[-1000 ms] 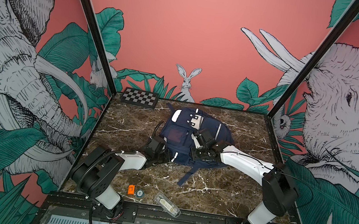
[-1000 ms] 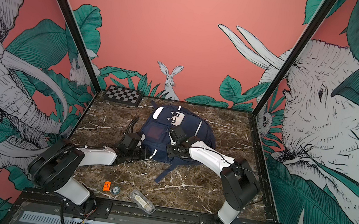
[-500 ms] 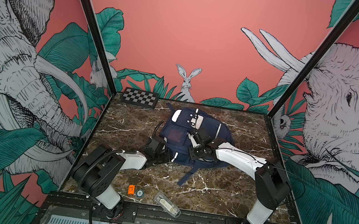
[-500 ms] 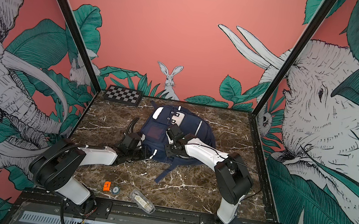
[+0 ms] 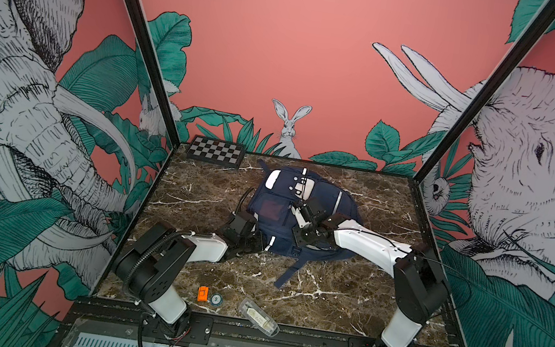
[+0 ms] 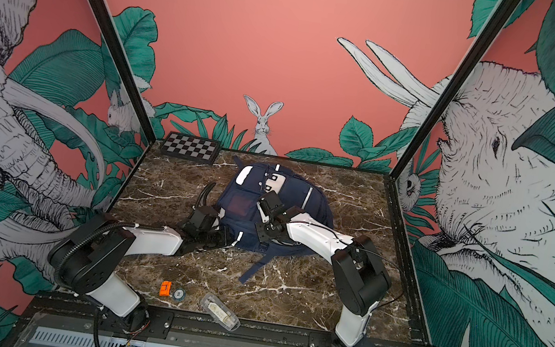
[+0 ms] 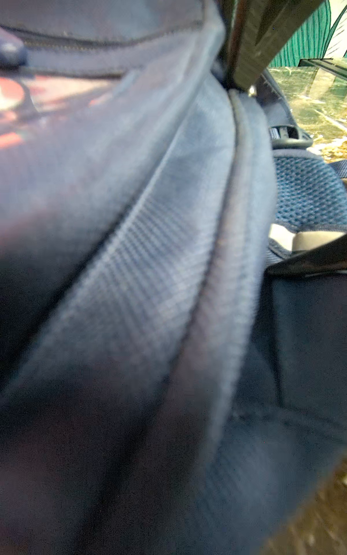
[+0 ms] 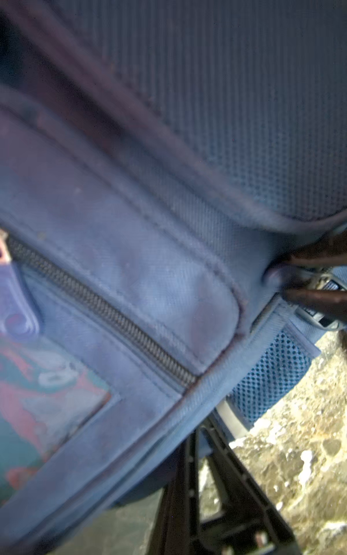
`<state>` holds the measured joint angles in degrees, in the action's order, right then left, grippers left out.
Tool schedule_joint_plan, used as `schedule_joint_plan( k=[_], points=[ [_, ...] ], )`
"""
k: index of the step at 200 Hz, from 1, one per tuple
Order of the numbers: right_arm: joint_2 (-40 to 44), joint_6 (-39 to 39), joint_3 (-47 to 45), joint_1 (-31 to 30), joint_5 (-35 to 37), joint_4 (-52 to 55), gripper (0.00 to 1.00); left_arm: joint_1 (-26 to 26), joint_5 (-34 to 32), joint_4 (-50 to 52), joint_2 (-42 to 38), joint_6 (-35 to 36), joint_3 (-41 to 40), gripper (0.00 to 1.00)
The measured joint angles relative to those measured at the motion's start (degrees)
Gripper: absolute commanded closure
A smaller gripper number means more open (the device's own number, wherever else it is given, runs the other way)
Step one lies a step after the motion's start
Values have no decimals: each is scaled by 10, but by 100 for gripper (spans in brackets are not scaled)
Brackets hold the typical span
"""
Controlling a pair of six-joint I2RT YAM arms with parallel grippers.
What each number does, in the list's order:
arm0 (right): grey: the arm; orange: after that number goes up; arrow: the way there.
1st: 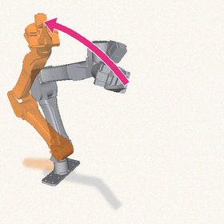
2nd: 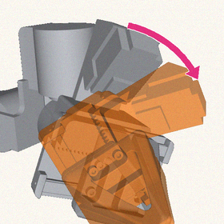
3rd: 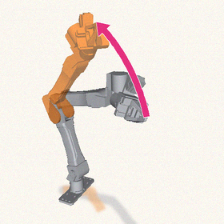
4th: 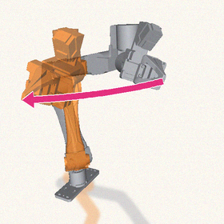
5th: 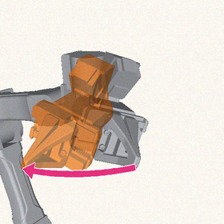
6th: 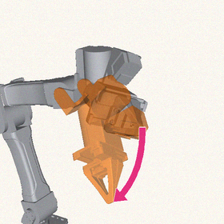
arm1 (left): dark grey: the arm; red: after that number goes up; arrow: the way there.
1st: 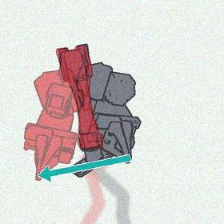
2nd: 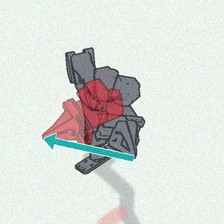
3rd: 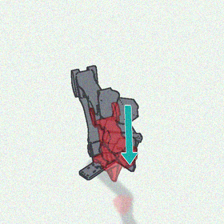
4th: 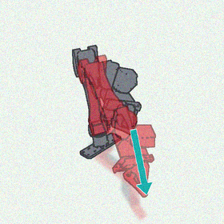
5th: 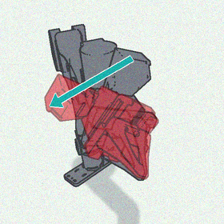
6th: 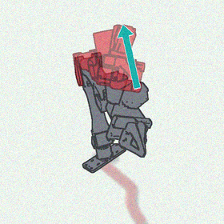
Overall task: Pack books, pencil case, and school supplies into a backpack
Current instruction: Zip the student bag at the center of the table.
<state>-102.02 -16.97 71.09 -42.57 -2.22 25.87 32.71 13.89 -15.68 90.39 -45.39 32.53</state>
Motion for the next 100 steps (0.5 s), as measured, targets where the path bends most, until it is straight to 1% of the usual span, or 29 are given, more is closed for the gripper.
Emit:
schedule_joint_plan(
  k=[11, 59, 81, 100],
  points=[
    [0, 3, 0, 0, -2, 0, 100, 0, 0, -1, 1, 0, 0, 89],
    [14, 2, -11, 0, -3, -6, 100, 0, 0, 2, 2, 0, 3, 89],
    [41, -9, -35, -2, 7, -16, 100, 0, 2, 4, 2, 0, 5, 89],
    [76, -30, -67, -5, 32, -29, 100, 0, 5, 7, 4, 0, 11, 89]
  ],
)
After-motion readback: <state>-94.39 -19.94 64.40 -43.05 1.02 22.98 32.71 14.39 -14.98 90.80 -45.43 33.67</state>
